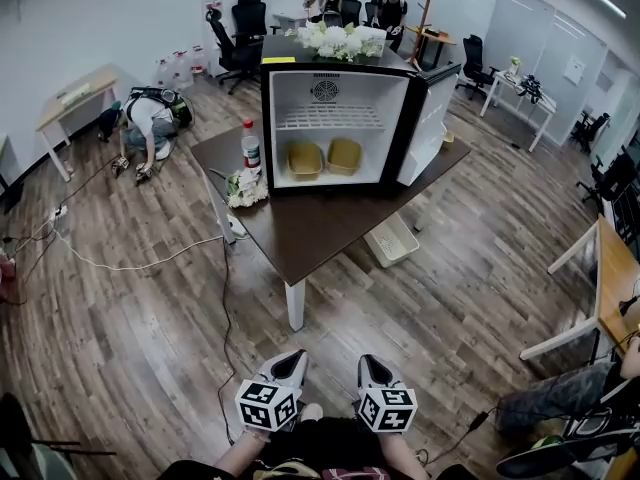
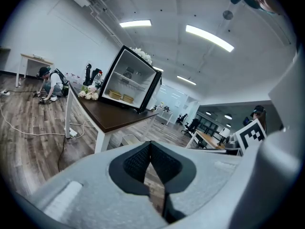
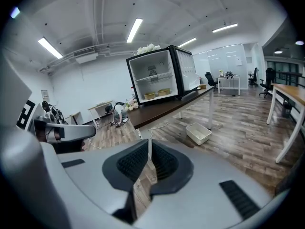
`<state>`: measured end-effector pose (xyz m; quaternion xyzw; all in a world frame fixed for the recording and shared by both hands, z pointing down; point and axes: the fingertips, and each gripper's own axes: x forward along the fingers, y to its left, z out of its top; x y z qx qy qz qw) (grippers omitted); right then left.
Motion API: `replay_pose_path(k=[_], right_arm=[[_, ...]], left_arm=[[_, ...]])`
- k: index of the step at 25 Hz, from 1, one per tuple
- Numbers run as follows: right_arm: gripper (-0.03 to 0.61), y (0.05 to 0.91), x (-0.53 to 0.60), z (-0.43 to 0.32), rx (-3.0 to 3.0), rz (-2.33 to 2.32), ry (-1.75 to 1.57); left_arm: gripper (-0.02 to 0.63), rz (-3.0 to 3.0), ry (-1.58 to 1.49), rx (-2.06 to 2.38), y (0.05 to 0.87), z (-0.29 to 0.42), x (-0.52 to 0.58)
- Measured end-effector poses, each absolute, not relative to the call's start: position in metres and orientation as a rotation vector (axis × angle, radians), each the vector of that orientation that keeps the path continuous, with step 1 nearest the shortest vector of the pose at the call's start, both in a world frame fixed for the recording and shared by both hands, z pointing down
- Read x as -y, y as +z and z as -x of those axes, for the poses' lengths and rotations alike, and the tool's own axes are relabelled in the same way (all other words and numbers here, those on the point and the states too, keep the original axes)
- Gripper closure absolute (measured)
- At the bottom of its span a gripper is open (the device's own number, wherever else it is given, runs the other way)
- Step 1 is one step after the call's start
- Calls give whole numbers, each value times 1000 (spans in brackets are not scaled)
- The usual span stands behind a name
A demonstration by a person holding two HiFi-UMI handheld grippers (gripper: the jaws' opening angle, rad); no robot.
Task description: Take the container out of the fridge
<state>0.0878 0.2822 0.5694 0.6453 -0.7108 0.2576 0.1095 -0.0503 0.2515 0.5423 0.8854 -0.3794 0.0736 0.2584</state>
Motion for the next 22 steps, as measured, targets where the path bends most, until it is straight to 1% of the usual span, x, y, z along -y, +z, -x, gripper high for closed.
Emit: replay_pose_path(k=[13,22], right_arm=[[548,588,-260,-99,2073,-1852,819],[548,588,-199,-115,2042,-1890,830]], left_arm=[[605,-2341,220,1109,555,51,-224],[606,-2365,210,1089,551,39,-154]])
